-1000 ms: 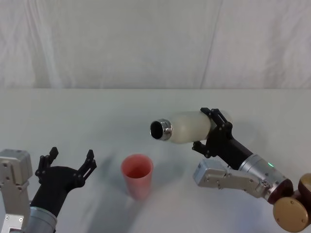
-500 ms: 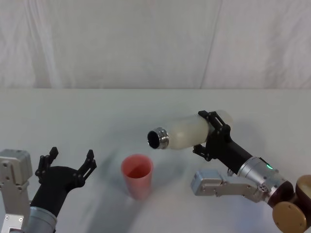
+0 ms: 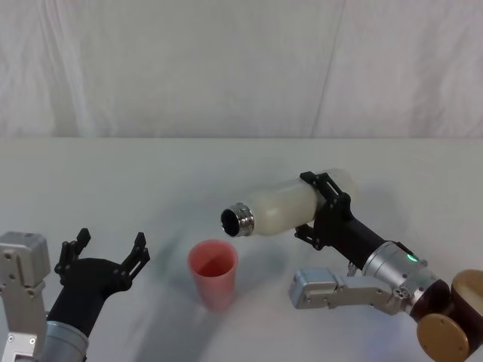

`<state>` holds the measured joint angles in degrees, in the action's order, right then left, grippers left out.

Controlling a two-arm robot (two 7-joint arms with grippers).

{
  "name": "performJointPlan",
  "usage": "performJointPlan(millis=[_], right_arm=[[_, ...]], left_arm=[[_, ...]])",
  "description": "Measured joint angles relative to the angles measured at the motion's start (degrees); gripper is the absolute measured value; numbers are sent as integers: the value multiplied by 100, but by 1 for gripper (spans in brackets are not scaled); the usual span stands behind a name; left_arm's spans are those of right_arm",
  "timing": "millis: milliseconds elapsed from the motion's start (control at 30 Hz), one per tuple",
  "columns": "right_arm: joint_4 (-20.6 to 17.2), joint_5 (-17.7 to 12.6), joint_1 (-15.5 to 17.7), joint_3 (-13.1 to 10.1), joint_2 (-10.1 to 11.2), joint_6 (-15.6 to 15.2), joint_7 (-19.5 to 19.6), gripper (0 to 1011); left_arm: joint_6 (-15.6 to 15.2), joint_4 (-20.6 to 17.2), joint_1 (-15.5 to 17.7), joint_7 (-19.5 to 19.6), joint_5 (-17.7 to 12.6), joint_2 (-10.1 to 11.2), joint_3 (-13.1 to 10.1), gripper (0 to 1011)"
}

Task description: Grasp the thermos with one hand and pour water into the cup lid.

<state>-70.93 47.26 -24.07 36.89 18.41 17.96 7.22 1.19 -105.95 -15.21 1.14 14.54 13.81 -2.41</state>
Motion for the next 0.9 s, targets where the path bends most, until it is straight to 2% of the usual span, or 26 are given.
performJointPlan(millis=[900], right_arm=[[138, 211, -191, 244, -52, -34, 156, 951]], left_arm=[[0, 0, 0, 0, 0, 0, 0, 1001]])
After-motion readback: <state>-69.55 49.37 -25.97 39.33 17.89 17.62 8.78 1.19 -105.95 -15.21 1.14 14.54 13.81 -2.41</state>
